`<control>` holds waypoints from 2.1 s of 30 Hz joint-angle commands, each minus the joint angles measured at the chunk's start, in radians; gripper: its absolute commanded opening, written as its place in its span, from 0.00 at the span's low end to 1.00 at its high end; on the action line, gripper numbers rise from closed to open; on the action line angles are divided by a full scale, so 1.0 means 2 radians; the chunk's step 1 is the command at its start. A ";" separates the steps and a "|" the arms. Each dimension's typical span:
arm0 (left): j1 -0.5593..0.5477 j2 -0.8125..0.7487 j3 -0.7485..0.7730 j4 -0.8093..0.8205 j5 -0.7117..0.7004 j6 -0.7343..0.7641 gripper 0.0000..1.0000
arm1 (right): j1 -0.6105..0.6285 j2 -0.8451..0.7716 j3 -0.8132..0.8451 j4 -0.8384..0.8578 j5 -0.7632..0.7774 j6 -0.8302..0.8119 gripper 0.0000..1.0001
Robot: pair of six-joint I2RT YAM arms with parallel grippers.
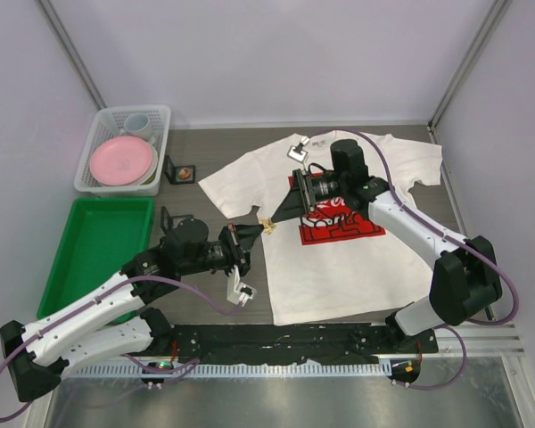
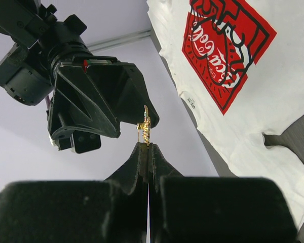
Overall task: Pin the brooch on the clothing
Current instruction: Pass from the left arm to the right, then pass from the right arm to the left
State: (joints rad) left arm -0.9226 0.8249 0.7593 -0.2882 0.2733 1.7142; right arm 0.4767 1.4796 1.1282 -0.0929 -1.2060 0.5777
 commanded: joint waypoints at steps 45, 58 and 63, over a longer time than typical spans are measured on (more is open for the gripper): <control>-0.002 -0.020 -0.012 0.012 -0.003 0.015 0.00 | 0.026 -0.007 -0.025 0.136 -0.034 0.090 0.01; -0.002 0.008 0.098 -0.107 -0.123 -0.223 0.61 | -0.008 -0.031 -0.006 0.100 -0.008 0.038 0.01; 0.008 0.064 0.193 -0.183 -0.112 -0.438 0.66 | -0.033 -0.077 0.003 0.092 0.018 -0.002 0.01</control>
State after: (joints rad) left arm -0.9241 0.9127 1.0012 -0.5220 0.0746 1.2785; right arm 0.4362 1.4384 1.0706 0.0795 -1.2106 0.6716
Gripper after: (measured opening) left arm 0.659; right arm 0.032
